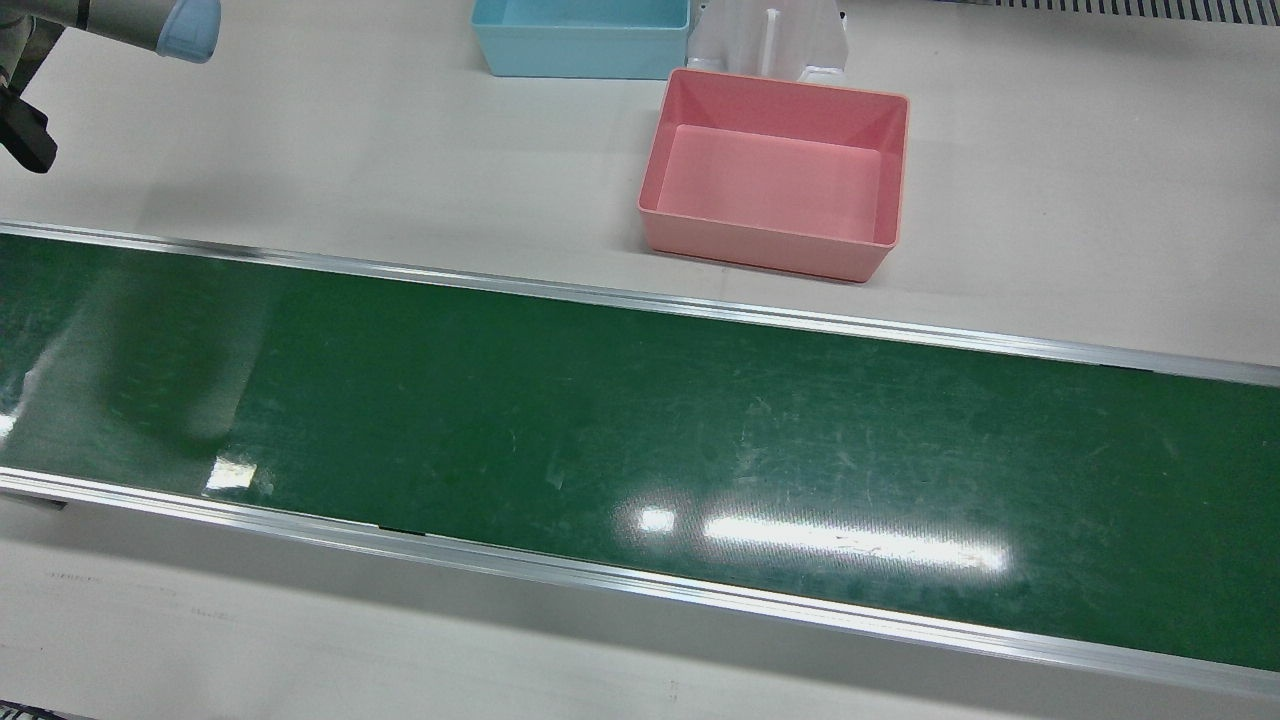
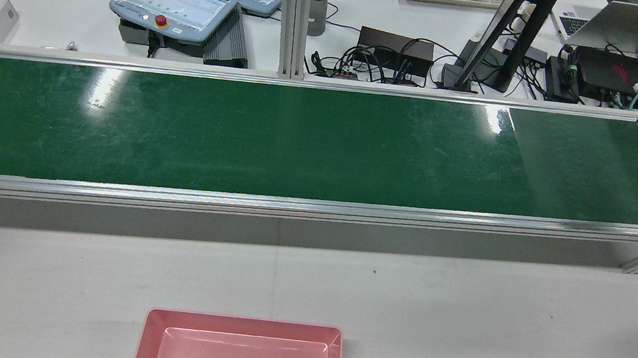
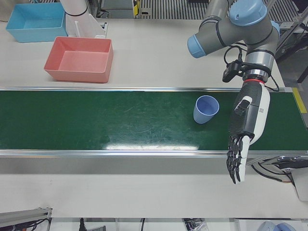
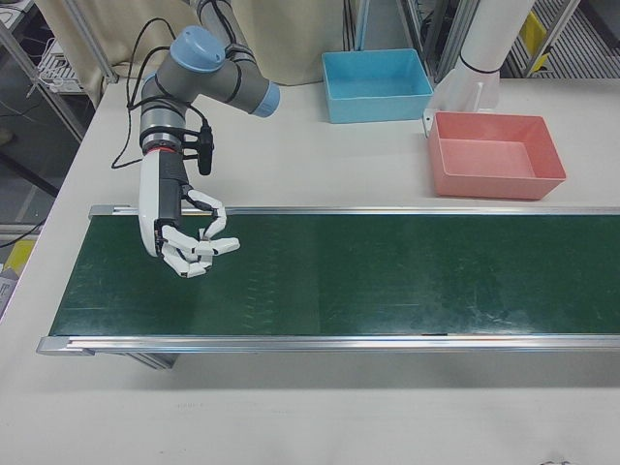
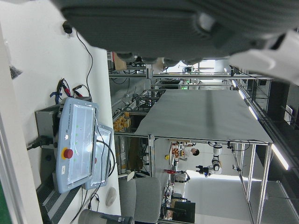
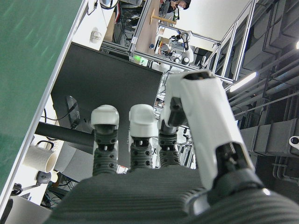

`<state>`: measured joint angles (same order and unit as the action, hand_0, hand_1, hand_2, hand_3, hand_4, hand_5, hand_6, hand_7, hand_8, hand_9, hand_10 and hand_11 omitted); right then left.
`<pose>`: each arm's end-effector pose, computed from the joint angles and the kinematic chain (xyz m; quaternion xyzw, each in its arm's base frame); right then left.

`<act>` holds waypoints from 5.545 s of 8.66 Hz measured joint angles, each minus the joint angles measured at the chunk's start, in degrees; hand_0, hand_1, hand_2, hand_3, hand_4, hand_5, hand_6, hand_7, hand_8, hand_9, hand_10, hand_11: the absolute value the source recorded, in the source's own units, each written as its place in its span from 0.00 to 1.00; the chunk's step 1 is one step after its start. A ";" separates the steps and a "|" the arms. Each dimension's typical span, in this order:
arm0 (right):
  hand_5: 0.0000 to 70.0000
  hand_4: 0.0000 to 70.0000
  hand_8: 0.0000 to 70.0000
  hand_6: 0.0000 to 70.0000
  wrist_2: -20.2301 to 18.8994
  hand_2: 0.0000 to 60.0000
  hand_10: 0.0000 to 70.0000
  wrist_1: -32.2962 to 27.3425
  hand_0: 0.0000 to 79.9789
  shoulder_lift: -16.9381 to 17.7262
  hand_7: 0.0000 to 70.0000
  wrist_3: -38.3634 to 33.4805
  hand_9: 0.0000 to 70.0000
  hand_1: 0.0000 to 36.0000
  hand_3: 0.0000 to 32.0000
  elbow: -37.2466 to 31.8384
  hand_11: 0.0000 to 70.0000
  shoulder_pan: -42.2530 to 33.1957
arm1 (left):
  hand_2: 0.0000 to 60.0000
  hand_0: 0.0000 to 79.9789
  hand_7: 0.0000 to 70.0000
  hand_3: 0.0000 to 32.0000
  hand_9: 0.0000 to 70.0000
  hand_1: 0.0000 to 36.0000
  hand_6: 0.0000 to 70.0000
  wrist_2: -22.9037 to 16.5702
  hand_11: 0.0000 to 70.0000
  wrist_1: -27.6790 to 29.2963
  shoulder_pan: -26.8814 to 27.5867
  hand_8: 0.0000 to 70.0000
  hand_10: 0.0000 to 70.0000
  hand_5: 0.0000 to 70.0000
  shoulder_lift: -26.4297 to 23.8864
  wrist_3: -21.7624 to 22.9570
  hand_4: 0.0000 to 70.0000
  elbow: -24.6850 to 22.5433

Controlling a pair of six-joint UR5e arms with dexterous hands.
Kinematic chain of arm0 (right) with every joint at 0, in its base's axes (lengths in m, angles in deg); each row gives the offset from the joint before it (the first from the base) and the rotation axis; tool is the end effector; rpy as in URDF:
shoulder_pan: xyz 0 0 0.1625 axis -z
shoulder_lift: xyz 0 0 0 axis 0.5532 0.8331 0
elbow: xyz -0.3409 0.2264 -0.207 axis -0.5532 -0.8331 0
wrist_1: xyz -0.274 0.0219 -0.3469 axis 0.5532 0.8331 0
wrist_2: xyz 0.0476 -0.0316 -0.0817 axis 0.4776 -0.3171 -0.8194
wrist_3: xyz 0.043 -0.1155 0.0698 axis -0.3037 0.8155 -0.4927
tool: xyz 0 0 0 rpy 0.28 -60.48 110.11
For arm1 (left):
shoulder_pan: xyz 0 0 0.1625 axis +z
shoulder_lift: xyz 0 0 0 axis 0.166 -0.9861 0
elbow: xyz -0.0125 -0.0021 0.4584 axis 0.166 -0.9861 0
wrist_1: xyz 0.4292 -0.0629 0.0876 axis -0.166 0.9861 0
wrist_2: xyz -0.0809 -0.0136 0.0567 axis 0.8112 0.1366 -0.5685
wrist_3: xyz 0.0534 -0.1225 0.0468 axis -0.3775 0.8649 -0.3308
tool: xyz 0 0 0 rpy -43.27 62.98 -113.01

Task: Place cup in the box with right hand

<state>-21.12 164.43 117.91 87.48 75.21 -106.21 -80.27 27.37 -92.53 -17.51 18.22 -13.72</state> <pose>-0.0160 -0.5767 0.6088 0.0548 -0.7512 0.6438 0.1348 -0.0168 -0.6742 0.5562 -0.1304 0.7144 -0.6755 0.1275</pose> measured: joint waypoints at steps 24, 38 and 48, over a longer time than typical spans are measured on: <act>0.39 0.46 1.00 0.55 -0.23 1.00 0.84 1.69 1.00 -0.90 1.00 0.00 1.00 1.00 0.00 2.08 1.00 0.16 | 0.00 0.00 0.00 0.00 0.00 0.00 0.00 0.00 0.00 0.09 -0.02 0.00 0.00 0.00 -0.01 0.00 0.00 0.07; 0.38 0.48 1.00 0.54 -0.23 1.00 0.81 1.66 1.00 -1.34 1.00 0.06 1.00 1.00 0.00 0.76 1.00 0.86 | 0.00 0.00 0.00 0.00 0.00 0.00 0.00 0.00 0.00 0.09 0.00 0.00 0.00 0.00 0.00 0.00 0.00 0.07; 0.38 0.45 1.00 0.53 -0.23 1.00 0.80 1.69 1.00 -1.25 1.00 0.02 1.00 1.00 0.00 1.46 1.00 0.08 | 0.00 0.00 0.00 0.00 0.00 0.00 0.00 0.00 0.00 0.09 0.00 0.00 0.00 0.00 -0.03 0.00 0.00 0.07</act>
<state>-21.35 166.12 116.65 87.50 76.66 -106.13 -80.27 27.46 -92.53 -17.54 18.22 -13.65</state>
